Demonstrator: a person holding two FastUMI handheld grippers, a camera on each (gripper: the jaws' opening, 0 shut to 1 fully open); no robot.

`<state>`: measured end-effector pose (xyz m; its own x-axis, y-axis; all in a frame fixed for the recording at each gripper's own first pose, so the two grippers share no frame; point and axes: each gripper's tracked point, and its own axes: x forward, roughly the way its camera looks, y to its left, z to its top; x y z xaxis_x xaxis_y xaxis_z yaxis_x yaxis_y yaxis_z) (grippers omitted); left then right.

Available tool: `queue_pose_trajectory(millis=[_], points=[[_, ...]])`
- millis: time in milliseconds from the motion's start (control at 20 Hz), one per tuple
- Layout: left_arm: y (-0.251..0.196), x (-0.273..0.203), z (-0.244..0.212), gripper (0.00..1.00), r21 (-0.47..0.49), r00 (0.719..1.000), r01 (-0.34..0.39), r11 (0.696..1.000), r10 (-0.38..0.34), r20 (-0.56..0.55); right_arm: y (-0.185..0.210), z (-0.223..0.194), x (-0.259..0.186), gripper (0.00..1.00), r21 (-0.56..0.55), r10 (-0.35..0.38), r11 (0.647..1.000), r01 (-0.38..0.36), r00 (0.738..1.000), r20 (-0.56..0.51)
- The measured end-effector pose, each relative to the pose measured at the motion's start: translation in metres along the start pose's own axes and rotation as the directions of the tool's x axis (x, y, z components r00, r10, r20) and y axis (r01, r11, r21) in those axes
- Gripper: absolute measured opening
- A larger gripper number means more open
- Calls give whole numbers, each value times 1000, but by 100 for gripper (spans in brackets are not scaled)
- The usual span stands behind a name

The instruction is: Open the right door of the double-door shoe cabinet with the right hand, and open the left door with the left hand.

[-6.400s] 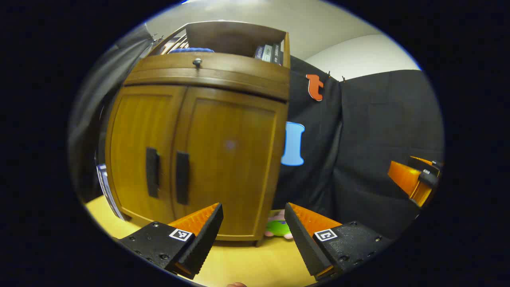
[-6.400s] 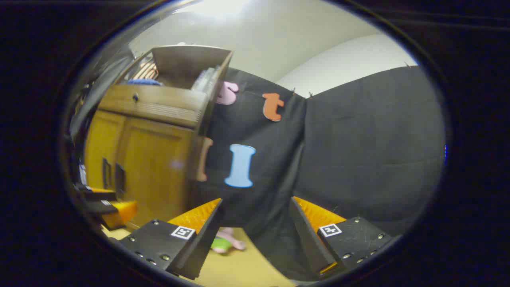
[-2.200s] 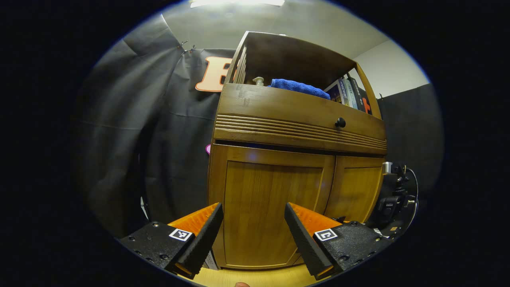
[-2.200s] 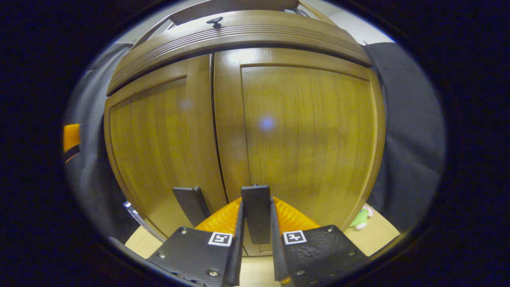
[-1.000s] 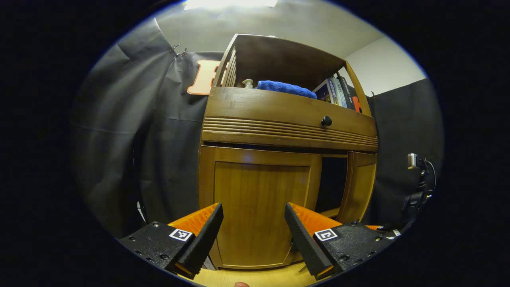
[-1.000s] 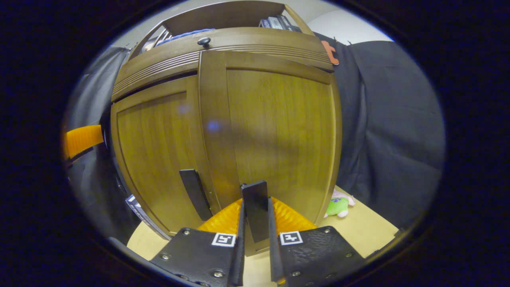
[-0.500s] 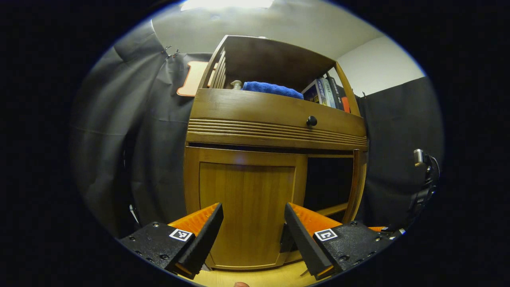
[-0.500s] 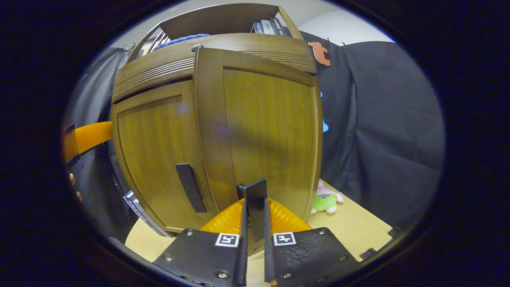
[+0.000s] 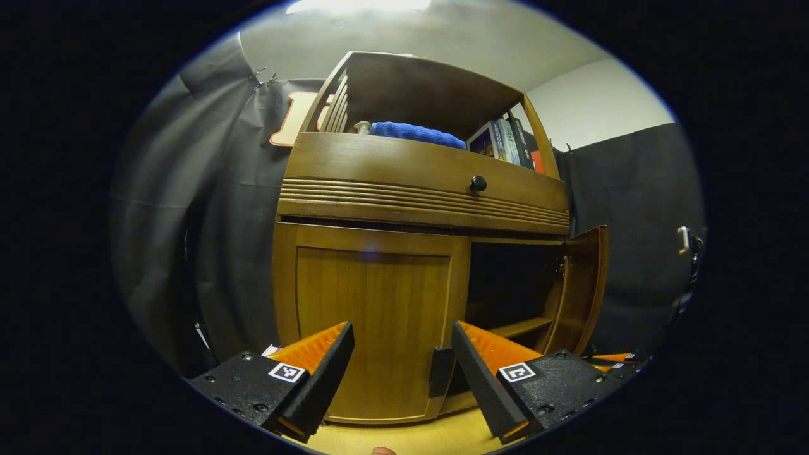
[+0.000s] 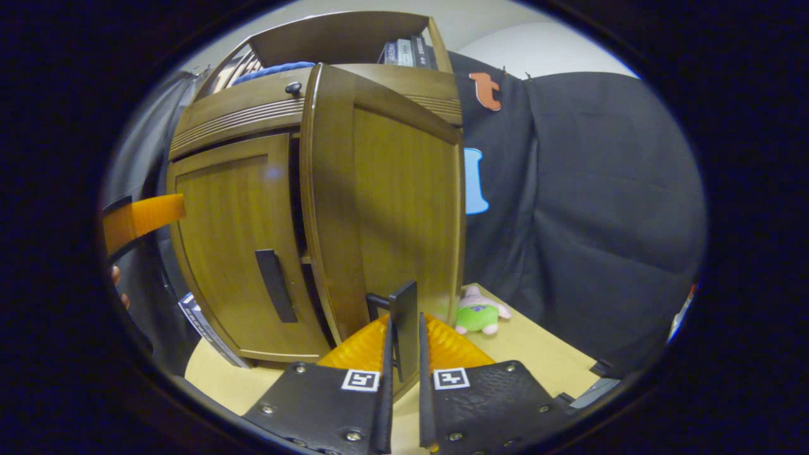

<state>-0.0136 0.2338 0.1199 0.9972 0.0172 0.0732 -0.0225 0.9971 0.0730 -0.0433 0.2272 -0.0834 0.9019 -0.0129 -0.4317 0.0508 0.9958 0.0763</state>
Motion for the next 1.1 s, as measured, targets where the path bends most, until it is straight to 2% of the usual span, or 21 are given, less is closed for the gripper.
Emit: queue_pose_trajectory(millis=[50, 150, 200, 350, 700, 750, 850, 900, 950, 1000, 1100], points=[[-3, 1, 0, 95, 0, 1000, 5, 1000, -5, 0, -7, 0, -3, 17, 3, -13, 1000, 13, 1000, 2], [-8, 2, 0, 95, 0, 1000, 15, 1000, -15, 1, -22, 0, -7, 17, 9, -31, 999, 31, 1000, -2], [-11, 3, -1, 92, 0, 1000, 19, 1000, -19, 0, -29, -1, -8, 17, 11, -32, 999, 32, 999, -3], [-23, 4, -5, 92, -5, 999, 35, 999, -35, -8, -46, 0, -11, 17, 28, -29, 999, 29, 1000, -10], [-48, 6, -10, 95, 0, 999, 51, 999, -51, -17, -110, 3, -7, 17, 64, -92, 994, 92, 996, -5], [-53, 8, -12, 95, 1, 999, 50, 999, -50, -20, -119, 3, -3, 11, 64, -93, 994, 92, 996, 0], [-62, 9, -14, 92, -1, 999, 43, 999, -43, -25, -126, 7, -3, 10, 74, -55, 996, 55, 998, -3], [-66, 10, -14, 95, -3, 999, 39, 999, -39, -28, -131, 6, -2, 10, 70, -35, 997, 36, 999, -5], [-71, 10, -15, 92, -5, 999, 32, 999, -33, -30, -133, 6, 0, 10, 66, -15, 998, 15, 1000, -8], [-77, 11, -17, 95, -9, 999, 27, 1000, -28, -32, -137, 6, 1, 10, 64, 7, 998, -6, 1000, -13], [-90, 11, -19, 92, -18, 999, 22, 1000, -23, -38, -145, 7, 3, 10, 84, 51, 995, -49, 998, -25]])
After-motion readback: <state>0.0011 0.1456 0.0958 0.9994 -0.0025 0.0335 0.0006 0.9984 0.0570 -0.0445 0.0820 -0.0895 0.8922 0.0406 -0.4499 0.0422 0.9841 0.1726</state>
